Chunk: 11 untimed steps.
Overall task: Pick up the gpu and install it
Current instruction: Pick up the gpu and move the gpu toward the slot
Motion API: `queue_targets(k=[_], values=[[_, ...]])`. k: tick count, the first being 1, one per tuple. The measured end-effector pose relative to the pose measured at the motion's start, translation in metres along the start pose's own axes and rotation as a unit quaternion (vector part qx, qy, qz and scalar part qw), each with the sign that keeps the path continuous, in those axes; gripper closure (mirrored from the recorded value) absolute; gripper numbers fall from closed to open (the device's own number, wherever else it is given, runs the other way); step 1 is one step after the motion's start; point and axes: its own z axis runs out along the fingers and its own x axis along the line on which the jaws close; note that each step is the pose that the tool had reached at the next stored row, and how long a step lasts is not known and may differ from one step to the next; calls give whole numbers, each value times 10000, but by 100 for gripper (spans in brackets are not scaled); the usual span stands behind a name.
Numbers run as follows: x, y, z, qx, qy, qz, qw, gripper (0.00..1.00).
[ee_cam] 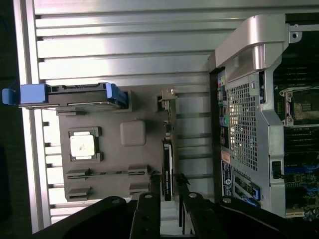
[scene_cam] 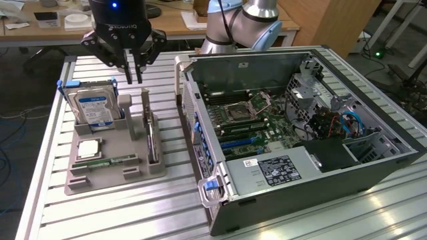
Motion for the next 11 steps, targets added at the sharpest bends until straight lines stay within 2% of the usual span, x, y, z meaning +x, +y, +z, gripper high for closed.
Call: queue_targets(k=[1, 2, 4, 6, 8, 9, 10, 11], values=[[-1, 0, 0, 0, 0, 0, 10000, 71], [-2, 0, 0, 0, 0, 0, 10000, 71], [-4, 0, 0, 0, 0, 0, 10000, 59], [-4, 0, 0, 1, 0, 0, 10000, 59], [0, 0, 3, 6, 0, -18, 10000, 47], [1, -1, 7, 10, 4, -56, 10000, 47], [1, -1, 12, 11, 8, -104, 9999, 41], [1, -1, 20, 12, 11, -150, 9999, 41]])
